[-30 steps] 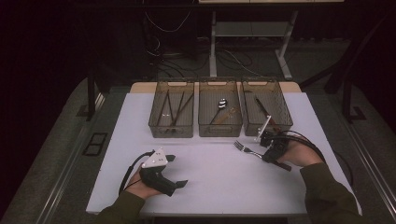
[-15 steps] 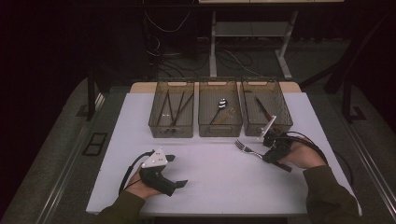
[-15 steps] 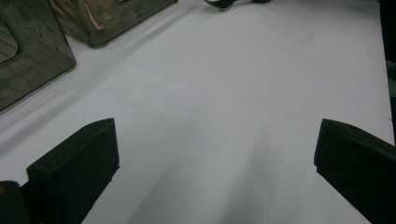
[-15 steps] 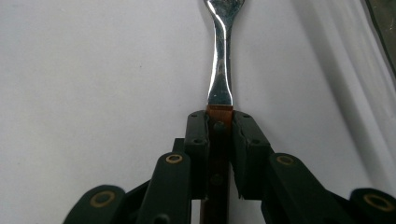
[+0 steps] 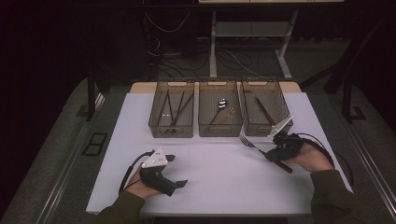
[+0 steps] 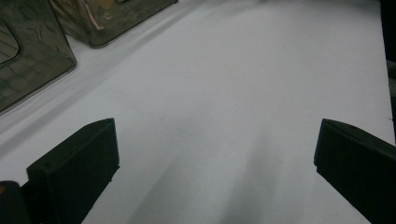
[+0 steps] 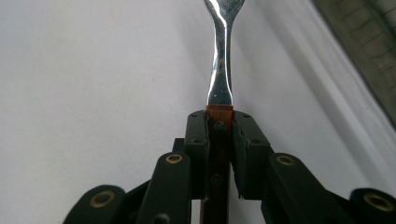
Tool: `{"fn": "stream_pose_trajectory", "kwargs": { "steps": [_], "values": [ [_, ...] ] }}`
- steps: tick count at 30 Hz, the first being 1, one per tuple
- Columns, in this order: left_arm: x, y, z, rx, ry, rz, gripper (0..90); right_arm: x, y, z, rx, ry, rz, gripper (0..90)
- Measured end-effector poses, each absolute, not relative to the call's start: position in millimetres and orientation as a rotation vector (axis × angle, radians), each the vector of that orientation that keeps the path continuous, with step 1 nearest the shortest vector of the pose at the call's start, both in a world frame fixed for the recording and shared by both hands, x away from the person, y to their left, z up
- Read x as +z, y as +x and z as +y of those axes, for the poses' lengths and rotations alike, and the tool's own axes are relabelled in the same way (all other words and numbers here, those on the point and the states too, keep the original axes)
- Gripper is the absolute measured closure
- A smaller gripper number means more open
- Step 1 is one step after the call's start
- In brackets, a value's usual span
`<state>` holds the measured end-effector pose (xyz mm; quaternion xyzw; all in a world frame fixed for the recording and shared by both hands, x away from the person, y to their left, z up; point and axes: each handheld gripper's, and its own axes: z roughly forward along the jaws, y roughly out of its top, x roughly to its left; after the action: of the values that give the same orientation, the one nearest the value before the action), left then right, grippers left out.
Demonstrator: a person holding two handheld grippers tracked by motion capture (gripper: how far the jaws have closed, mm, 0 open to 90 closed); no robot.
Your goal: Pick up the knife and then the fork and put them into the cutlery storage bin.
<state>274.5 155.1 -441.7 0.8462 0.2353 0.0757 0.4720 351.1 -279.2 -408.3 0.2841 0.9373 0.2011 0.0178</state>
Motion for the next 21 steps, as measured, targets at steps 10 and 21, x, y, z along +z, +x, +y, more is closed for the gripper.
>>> {"fn": "stream_pose_trajectory", "kwargs": {
  "steps": [10, 21],
  "values": [
    [-442, 275, 155, 0.184, 2.068, 0.575, 0.0, -400, 349, -297, 0.867, 0.954, 2.83, 77.6],
    [-442, 275, 155, 0.183, 2.07, 0.57, 0.0, -391, 347, -310, 1.029, 0.991, 2.724, 77.6]
  ]
}}
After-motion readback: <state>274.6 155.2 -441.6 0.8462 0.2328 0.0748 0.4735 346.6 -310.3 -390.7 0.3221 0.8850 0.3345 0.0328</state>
